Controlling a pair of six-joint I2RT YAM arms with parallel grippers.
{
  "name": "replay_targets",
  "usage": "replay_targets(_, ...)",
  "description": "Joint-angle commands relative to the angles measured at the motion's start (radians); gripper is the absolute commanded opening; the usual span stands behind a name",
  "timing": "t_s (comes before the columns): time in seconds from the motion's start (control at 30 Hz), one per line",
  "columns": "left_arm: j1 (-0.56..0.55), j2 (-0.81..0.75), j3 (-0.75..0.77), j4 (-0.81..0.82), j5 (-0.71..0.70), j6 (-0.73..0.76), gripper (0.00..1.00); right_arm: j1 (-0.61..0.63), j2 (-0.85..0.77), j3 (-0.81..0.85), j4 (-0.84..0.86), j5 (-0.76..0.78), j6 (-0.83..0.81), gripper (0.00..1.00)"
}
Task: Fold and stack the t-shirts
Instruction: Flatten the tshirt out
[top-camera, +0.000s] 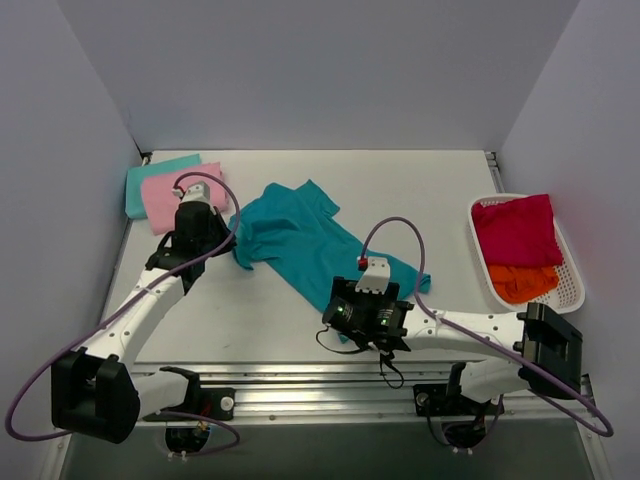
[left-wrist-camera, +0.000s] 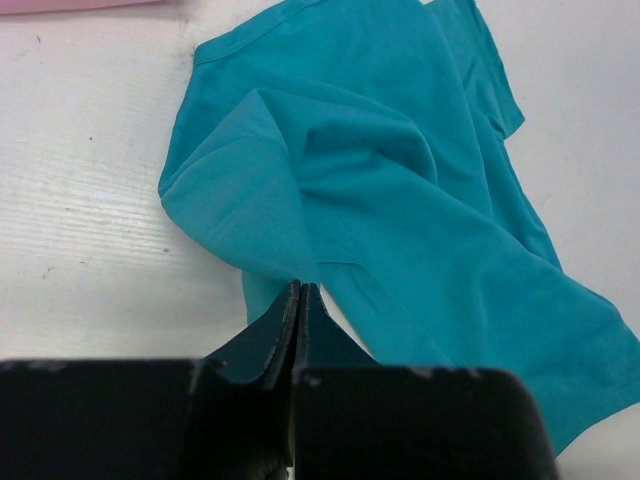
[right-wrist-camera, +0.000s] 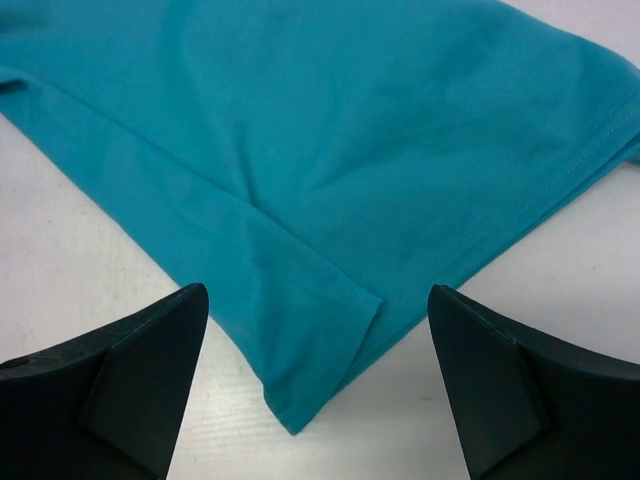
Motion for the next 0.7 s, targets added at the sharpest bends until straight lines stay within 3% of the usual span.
replay_targets(0.0, -0.018, -0.023, 0.017, 0.098, -0.011, -0.017, 0.02, -0.037, 0.031, -0.008, 0.056, 0.061, -0.03, 0.86)
replay_targets(0.17, -0.029, 0.011, 0.017, 0.112, -0.01, -0.017, 0.02, -0.122, 0.159, -0.088, 0.278, -0.058, -0.072, 0.7)
replay_targets(0.33, -0.029, 0.017, 0.015, 0.118, -0.014, -0.011, 0.02, -0.122, 0.236, -0.076, 0.31, -0.077, -0.066, 0.66)
replay_targets(0.57, -0.031, 0.045, 0.018, 0.13, -0.022, -0.009, 0.02, -0.122, 0.227, -0.084, 0.307, -0.08, -0.063, 0.61)
replay_targets(0.67, -0.029, 0.056, 0.023, 0.132, -0.02, -0.009, 0.02, -0.122, 0.224, -0.085, 0.298, -0.083, -0.058, 0.54)
